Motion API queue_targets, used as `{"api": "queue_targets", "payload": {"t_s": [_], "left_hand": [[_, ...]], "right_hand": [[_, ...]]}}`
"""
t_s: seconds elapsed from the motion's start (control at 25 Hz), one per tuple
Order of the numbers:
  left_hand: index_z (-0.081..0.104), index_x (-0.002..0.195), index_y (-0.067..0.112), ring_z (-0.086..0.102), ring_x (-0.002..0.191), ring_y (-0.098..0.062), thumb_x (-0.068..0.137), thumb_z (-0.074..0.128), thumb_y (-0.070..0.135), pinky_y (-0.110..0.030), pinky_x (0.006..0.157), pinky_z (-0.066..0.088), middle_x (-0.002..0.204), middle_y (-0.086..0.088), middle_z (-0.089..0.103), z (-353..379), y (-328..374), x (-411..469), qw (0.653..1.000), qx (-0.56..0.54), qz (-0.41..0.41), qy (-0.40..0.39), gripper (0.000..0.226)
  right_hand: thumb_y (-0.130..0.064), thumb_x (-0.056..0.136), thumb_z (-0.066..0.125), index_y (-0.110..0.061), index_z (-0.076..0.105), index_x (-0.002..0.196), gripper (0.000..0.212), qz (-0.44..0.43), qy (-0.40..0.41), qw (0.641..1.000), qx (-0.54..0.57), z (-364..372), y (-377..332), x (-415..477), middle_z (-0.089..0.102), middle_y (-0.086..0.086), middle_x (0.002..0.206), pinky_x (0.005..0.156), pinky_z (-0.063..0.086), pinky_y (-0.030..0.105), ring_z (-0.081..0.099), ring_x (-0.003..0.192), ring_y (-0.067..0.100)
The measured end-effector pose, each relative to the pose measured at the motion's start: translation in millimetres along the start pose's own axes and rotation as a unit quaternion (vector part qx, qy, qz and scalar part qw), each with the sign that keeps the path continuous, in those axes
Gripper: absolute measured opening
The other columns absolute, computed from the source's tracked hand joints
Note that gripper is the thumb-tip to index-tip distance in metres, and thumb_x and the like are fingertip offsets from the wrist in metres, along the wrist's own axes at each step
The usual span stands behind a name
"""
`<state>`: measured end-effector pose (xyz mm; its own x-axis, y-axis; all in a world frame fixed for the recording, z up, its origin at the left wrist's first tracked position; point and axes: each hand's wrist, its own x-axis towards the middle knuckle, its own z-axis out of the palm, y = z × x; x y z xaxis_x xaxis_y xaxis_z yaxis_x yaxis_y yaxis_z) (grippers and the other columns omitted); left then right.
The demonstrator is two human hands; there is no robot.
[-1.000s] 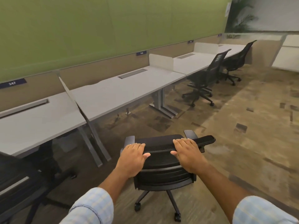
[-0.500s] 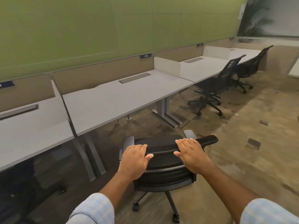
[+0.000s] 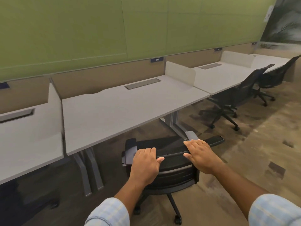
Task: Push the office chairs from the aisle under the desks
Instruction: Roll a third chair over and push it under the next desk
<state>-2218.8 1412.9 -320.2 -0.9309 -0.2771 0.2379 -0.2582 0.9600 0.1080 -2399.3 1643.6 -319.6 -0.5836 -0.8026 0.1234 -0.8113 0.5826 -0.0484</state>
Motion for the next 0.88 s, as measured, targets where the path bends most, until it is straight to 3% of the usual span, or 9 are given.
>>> {"api": "queue_targets", "payload": {"t_s": [0.2,0.44,0.64,0.88], "left_hand": [[0.059,0.126,0.021,0.059,0.099,-0.018,0.104,0.016,0.067,-0.038,0.095,0.047,0.111,0.002,0.068,13,3,62,0.999,0.017,-0.032,0.003,0.067],[0.057,0.135,0.02,0.06,0.107,-0.018,0.106,0.019,0.065,-0.035,0.098,0.044,0.121,0.002,0.067,21,4,125,0.998,0.041,-0.049,-0.002,0.066],[0.057,0.134,0.02,0.06,0.107,-0.02,0.107,0.023,0.062,-0.037,0.098,0.043,0.12,0.001,0.067,31,2,182,0.996,0.053,-0.075,-0.002,0.06],[0.059,0.129,0.018,0.062,0.105,-0.023,0.107,0.025,0.063,-0.038,0.095,0.045,0.118,-0.003,0.068,49,0,236,0.993,0.05,-0.104,0.019,0.06]], "right_hand": [[-0.062,0.106,0.022,-0.018,0.038,0.159,0.07,-0.037,0.002,0.999,0.003,3,46,65,0.047,0.002,0.159,0.125,0.017,0.041,0.035,0.149,0.021],[-0.067,0.106,0.017,-0.014,0.045,0.154,0.077,-0.073,0.01,0.997,0.017,13,90,133,0.054,0.006,0.15,0.121,0.028,0.046,0.046,0.141,0.027],[-0.07,0.104,0.009,-0.015,0.042,0.155,0.082,-0.1,0.0,0.994,0.039,18,128,199,0.053,0.003,0.149,0.123,0.016,0.041,0.042,0.141,0.024],[-0.076,0.098,0.001,-0.017,0.037,0.156,0.091,-0.116,-0.02,0.992,0.053,18,160,260,0.049,0.004,0.151,0.124,0.017,0.042,0.039,0.141,0.024]]}}
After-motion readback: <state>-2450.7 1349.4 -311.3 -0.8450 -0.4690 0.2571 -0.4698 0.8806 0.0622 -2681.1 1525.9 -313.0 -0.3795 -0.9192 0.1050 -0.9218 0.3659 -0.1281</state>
